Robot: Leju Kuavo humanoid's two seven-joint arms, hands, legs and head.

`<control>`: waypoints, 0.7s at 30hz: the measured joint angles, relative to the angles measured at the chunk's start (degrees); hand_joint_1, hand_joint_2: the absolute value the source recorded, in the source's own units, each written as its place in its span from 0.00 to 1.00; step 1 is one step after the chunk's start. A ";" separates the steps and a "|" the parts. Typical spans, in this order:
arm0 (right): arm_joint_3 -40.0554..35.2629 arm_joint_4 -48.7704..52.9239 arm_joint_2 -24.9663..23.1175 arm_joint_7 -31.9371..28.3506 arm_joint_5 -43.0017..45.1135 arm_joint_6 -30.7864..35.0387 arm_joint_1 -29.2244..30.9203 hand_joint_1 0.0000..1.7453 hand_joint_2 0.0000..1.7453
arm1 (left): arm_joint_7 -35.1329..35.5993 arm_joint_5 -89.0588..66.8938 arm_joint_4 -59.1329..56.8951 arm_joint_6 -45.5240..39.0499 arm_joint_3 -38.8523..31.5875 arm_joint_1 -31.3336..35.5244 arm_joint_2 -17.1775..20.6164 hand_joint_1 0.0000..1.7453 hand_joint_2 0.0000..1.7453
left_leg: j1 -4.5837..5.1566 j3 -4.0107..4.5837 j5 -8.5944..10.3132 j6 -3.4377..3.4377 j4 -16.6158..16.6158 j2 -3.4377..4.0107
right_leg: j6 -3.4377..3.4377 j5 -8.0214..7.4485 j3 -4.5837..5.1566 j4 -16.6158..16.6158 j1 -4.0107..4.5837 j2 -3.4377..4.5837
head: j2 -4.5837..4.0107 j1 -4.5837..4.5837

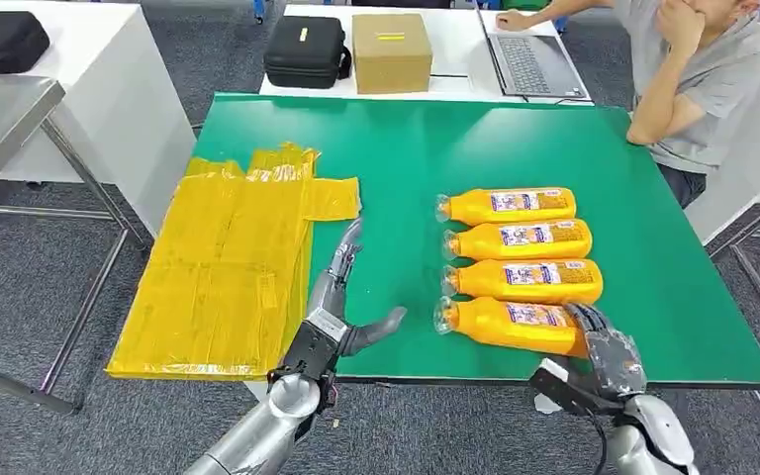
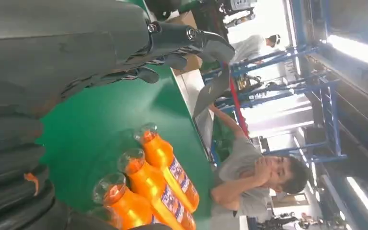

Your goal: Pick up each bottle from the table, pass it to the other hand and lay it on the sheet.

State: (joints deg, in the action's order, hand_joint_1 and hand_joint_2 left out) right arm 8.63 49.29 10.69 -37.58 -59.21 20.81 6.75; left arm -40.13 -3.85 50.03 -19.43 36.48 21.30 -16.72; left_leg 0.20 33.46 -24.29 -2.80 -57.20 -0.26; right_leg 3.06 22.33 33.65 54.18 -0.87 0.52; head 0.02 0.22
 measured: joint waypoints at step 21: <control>-7.52 1.88 -1.46 -2.36 27.32 17.20 -2.83 1.00 1.00 | 0.00 2.12 0.48 -5.31 -0.02 -0.46 0.00 0.00 1.00 | -0.06 0.70 0.05 0.03 -0.01 -0.17 | -0.02 0.00 0.58 0.05 0.02 -0.08 | -0.02 -0.02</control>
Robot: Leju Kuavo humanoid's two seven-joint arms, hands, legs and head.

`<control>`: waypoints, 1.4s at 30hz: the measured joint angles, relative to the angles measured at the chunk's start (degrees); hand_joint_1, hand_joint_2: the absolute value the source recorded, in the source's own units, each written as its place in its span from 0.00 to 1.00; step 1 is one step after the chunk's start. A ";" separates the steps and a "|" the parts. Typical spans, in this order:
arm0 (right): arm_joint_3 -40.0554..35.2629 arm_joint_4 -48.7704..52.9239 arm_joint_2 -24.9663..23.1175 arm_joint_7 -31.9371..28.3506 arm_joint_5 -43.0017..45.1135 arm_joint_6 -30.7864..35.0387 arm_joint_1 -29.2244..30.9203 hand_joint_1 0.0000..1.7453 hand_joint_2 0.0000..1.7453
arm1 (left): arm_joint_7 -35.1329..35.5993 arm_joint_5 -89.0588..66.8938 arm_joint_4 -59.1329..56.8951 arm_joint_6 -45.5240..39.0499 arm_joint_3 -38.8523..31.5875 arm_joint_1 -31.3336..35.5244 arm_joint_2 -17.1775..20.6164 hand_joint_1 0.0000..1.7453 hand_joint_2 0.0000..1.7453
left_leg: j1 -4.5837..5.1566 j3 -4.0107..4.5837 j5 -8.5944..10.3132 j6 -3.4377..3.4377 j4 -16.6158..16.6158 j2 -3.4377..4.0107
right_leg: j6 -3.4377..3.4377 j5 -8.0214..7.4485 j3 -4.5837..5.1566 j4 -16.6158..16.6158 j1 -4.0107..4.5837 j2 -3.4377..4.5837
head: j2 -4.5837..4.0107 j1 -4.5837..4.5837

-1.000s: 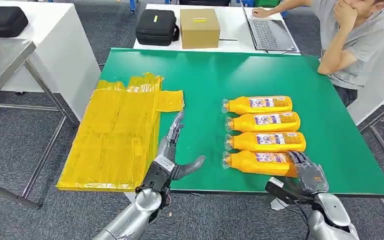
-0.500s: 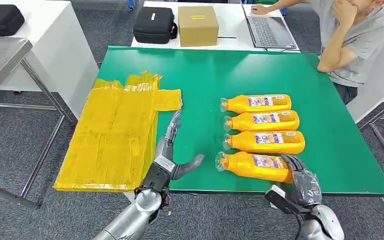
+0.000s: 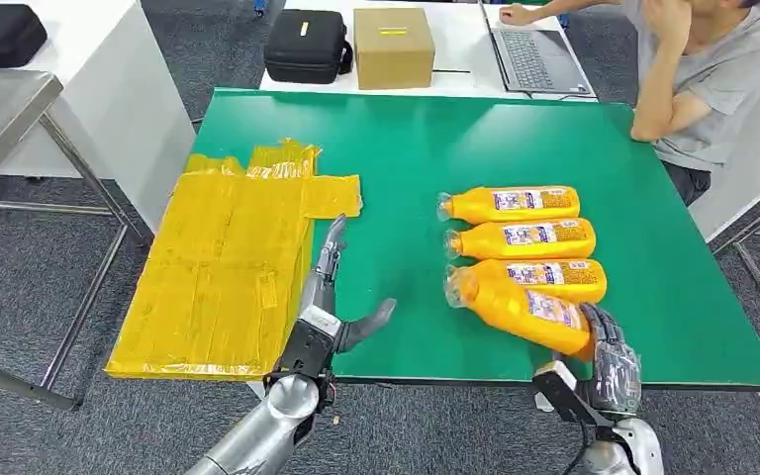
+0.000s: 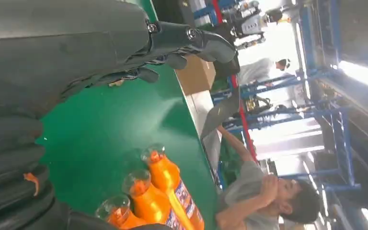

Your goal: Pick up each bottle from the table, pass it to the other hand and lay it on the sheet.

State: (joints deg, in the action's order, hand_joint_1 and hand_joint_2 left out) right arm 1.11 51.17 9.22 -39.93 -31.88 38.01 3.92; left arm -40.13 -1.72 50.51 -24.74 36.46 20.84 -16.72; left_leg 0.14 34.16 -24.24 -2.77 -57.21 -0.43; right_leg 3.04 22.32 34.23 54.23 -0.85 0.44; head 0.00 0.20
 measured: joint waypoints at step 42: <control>-3.34 21.61 -9.73 -0.02 1.39 1.44 -4.28 1.00 1.00 | 3.80 17.92 -11.54 14.43 -0.54 1.54 -3.82 0.00 1.00 | -0.01 0.17 0.00 0.01 0.00 -0.05 | 0.01 0.04 0.17 0.03 0.00 -0.02 | 0.00 0.00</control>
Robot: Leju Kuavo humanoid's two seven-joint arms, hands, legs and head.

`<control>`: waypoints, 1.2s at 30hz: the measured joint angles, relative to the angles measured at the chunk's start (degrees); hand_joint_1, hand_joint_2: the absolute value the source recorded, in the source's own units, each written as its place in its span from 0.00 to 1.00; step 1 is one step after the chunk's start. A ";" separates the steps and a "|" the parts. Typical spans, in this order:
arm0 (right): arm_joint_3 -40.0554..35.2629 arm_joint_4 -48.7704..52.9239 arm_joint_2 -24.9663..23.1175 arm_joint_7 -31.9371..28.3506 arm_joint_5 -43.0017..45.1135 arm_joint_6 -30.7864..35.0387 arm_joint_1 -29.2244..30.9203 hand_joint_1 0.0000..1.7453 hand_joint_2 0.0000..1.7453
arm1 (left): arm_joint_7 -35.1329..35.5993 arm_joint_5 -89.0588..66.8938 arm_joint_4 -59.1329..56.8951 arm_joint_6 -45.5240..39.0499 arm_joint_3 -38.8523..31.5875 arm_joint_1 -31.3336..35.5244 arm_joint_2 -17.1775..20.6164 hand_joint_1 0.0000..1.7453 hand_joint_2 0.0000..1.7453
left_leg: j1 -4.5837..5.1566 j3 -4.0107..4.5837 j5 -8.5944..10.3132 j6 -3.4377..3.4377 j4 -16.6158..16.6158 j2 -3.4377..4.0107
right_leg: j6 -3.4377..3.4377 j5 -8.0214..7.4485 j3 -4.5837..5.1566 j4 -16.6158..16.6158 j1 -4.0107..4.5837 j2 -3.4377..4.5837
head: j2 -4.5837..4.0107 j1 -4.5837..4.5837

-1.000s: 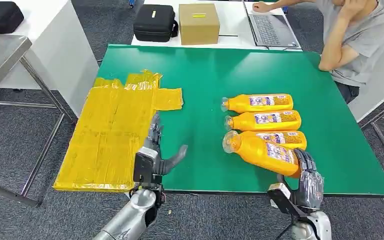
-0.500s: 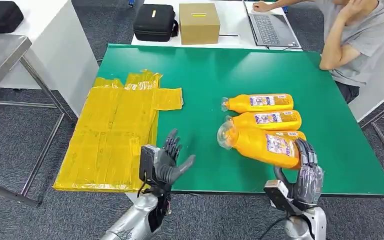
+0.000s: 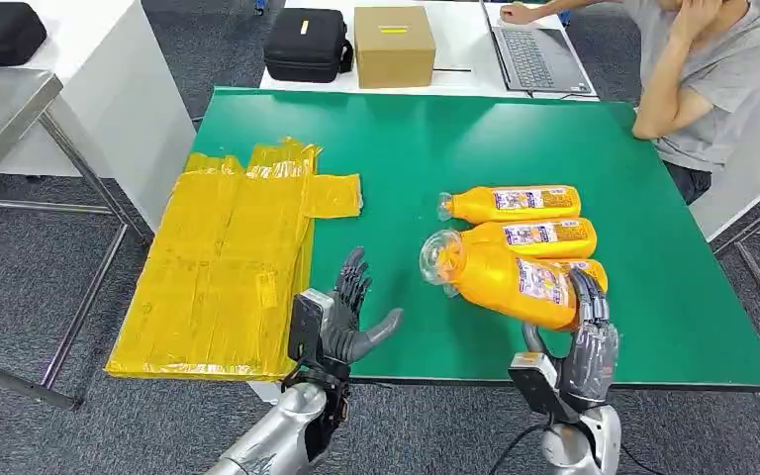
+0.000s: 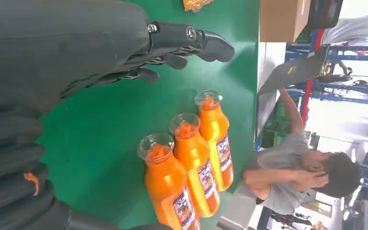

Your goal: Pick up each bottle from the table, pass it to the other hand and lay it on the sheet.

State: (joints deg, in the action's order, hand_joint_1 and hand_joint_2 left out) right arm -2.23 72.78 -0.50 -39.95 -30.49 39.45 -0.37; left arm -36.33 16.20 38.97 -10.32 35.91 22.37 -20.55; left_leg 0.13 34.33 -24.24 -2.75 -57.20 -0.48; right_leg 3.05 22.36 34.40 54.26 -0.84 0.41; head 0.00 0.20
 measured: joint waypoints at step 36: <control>-11.14 -8.65 -6.25 0.00 1.79 0.00 8.83 1.00 1.00 | -1.84 0.59 4.24 -4.68 9.31 2.66 -0.68 0.00 1.00 | 0.00 0.03 0.04 0.03 -0.01 0.00 | 0.00 0.00 0.10 0.12 0.00 -0.02 | 0.02 0.02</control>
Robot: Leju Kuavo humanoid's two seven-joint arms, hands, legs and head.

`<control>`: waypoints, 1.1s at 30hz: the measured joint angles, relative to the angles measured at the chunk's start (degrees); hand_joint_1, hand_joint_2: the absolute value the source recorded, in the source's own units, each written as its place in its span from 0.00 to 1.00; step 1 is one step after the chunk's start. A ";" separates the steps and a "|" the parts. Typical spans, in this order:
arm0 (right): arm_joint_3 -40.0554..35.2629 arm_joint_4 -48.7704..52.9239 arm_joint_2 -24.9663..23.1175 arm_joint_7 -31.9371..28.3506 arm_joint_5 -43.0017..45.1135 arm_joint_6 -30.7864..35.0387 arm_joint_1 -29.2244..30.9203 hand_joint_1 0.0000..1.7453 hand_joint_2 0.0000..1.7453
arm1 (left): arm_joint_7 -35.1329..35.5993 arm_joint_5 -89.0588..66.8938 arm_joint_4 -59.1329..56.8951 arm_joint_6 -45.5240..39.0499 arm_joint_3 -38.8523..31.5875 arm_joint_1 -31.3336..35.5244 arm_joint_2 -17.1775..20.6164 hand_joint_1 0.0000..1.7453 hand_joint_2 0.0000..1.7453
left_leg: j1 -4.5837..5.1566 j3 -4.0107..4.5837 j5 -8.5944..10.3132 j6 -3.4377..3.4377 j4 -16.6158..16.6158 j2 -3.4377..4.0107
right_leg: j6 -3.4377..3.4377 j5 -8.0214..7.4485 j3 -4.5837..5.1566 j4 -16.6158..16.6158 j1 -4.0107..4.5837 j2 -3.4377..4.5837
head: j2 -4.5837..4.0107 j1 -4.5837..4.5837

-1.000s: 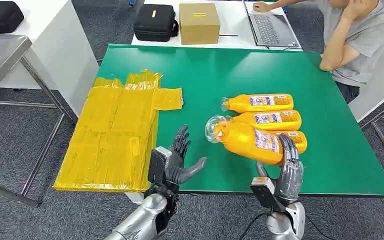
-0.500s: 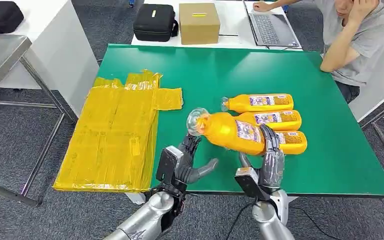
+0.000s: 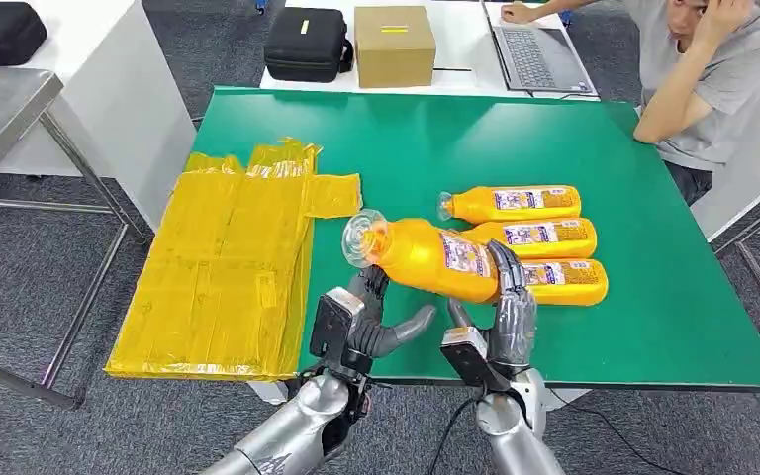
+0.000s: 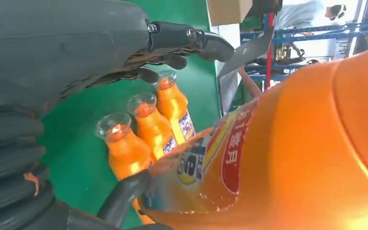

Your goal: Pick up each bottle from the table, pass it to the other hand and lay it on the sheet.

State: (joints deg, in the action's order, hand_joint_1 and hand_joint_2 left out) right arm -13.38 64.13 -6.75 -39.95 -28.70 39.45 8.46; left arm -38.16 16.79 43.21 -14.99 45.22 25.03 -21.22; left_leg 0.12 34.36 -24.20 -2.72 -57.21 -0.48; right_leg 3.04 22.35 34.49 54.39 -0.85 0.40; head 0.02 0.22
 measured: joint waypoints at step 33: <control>-1.70 -3.72 -2.40 0.00 -4.55 0.52 2.97 1.00 1.00 | 1.40 4.72 4.81 -0.85 5.29 1.30 0.00 0.00 1.00 | 0.00 0.03 0.01 0.00 0.00 -0.01 | 0.00 0.00 0.05 0.07 0.00 -0.03 | 0.00 -0.02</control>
State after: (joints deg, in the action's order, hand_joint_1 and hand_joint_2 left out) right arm -15.08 60.41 -9.16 -39.95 -33.25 39.98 11.43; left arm -36.76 21.51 48.02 -15.85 50.51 26.33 -21.22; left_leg 0.12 34.39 -24.19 -2.72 -57.21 -0.49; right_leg 3.04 22.35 34.54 54.46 -0.85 0.37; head 0.02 0.20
